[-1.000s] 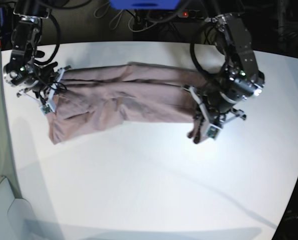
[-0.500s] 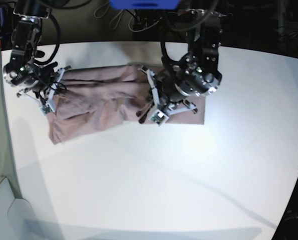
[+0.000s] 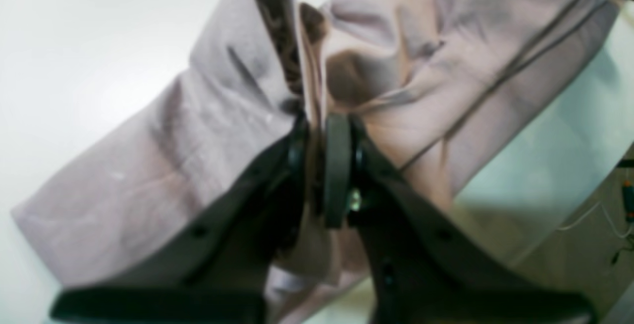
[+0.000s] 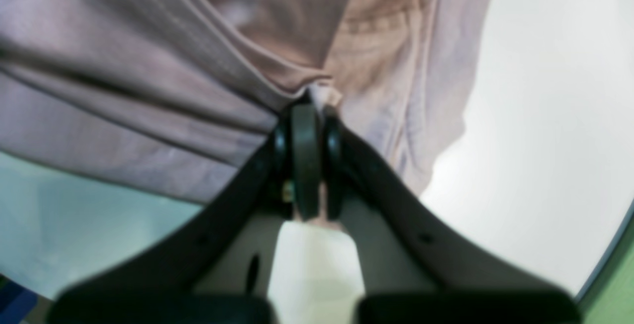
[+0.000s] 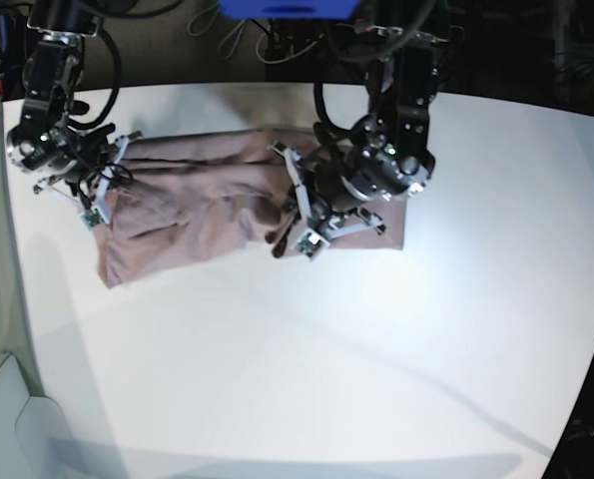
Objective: Layout the t-shirt on the table in an organized manner, then fold the t-shirt properly
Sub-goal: 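Carry the strip end with the left gripper toward the right gripper, folding it in half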
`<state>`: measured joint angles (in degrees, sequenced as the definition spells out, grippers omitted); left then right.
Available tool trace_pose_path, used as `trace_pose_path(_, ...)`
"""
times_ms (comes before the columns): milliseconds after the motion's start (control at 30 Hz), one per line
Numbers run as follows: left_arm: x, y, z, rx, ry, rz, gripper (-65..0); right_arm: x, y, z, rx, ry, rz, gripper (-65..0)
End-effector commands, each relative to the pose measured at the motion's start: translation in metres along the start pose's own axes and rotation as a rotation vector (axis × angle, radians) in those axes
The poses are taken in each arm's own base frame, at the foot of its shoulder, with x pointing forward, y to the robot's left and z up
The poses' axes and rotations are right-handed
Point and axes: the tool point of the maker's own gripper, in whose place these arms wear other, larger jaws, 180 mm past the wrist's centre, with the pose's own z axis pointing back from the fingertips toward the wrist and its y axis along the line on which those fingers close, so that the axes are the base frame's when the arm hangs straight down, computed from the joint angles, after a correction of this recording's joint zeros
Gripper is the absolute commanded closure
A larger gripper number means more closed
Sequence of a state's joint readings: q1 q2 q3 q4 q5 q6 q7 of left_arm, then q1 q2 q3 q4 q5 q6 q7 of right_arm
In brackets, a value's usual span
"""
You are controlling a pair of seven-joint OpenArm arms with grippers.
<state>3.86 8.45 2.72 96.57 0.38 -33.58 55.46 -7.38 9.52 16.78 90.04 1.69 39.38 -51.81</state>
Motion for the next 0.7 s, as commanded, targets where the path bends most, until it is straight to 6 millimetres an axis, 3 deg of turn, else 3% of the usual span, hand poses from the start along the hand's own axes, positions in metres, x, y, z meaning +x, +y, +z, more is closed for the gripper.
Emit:
trace_pose_path(0,0.013,-0.002,0.0,-0.007,-0.044,0.006,-0.1,-0.042,0.009,-0.005,0.014,0.172,0.019,0.0)
trace_pose_path(133,0.007,-0.003,-0.009,-0.025,-0.024,0.017,-0.4,-0.042,0.009,-0.005,0.014,0.172,0.019,0.0)
trace_pose_path(367,0.013,-0.005,-0.01,-0.031,-0.061,0.017,-0.7,-0.042,0.009,-0.005,0.014,0.174,0.019,0.0)
trace_pose_path(433,0.014,-0.005,-0.01,-0.032,-0.062,0.014,-4.1,-0.042,0.009,-0.005,0.013,0.174,0.019,0.0)
trace_pose_path(600,0.017,-0.005,-0.008,-0.033,-0.073,0.007,-23.0,-0.043,0.008,-0.005,0.012,0.175,0.02,0.0)
trace_pose_path(667,0.027,-0.008,-0.004,-0.055,-0.121,0.024,-23.9,-0.043,0.008,-0.005,0.012,0.175,0.02,0.0)
